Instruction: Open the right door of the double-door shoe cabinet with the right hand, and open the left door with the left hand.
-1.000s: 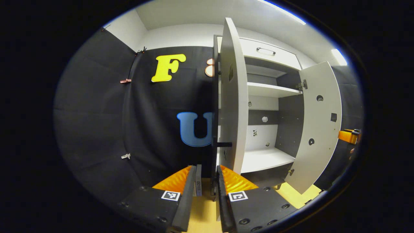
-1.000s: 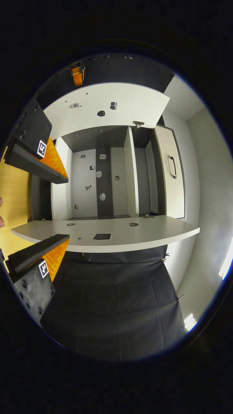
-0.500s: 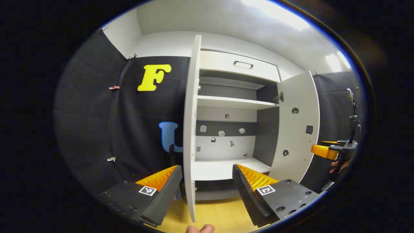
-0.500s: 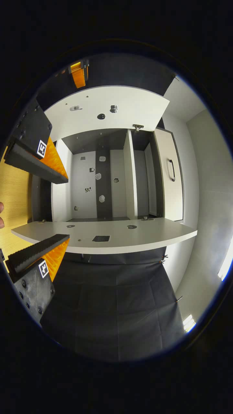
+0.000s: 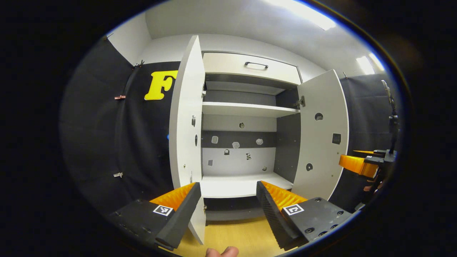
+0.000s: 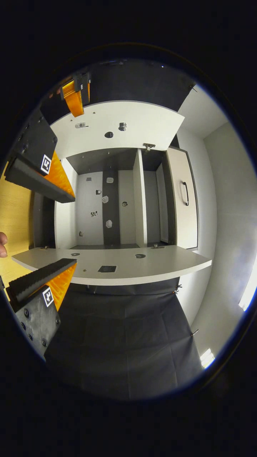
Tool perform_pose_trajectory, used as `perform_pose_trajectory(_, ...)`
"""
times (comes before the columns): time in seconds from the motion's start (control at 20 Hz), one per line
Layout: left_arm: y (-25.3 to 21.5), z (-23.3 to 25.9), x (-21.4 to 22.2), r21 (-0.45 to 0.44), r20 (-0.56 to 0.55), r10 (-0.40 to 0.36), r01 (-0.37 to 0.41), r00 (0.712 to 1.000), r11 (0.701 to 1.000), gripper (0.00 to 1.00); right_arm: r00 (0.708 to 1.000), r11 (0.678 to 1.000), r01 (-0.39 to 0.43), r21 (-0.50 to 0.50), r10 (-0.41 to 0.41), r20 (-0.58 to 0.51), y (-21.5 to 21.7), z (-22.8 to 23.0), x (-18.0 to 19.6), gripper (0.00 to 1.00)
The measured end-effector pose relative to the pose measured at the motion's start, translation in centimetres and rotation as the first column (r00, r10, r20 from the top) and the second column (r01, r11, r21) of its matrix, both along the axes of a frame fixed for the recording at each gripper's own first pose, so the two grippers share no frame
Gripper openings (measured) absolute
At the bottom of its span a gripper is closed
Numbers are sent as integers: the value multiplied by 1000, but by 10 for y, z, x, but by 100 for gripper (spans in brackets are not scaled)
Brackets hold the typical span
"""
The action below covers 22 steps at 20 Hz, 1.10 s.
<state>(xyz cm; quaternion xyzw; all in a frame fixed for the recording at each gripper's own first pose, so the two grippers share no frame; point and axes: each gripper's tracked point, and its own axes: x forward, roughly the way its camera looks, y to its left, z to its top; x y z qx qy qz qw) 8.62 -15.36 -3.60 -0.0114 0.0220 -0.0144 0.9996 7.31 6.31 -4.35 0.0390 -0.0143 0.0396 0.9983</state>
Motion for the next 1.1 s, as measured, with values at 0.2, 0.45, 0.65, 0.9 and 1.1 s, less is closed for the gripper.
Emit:
perform_pose_trajectory(0.2, -7, -1, 1, 26, -1, 8, -8, 1000, 1000, 96, 1000, 1000, -11, -9, 11, -4, 5, -3, -1, 98)
perform_pose_trajectory(0.45, -12, -6, 2, 40, -13, 12, -11, 1000, 999, 96, 999, 999, -30, -13, 31, 14, 9, -2, -4, 98)
perform_pose_trajectory(0.65, -8, -6, 3, 60, -11, 30, -30, 999, 998, 96, 999, 999, -31, -14, 32, 33, 9, 3, -1, 98)
perform_pose_trajectory(0.9, -1, -9, 8, 76, -21, 45, -43, 999, 996, 96, 997, 1000, -24, -11, 25, 67, 13, 12, 4, 98)
perform_pose_trajectory(1.1, -1, -11, 11, 80, -23, 42, -40, 999, 996, 96, 998, 1000, -27, -8, 27, 60, 18, 6, 9, 98)
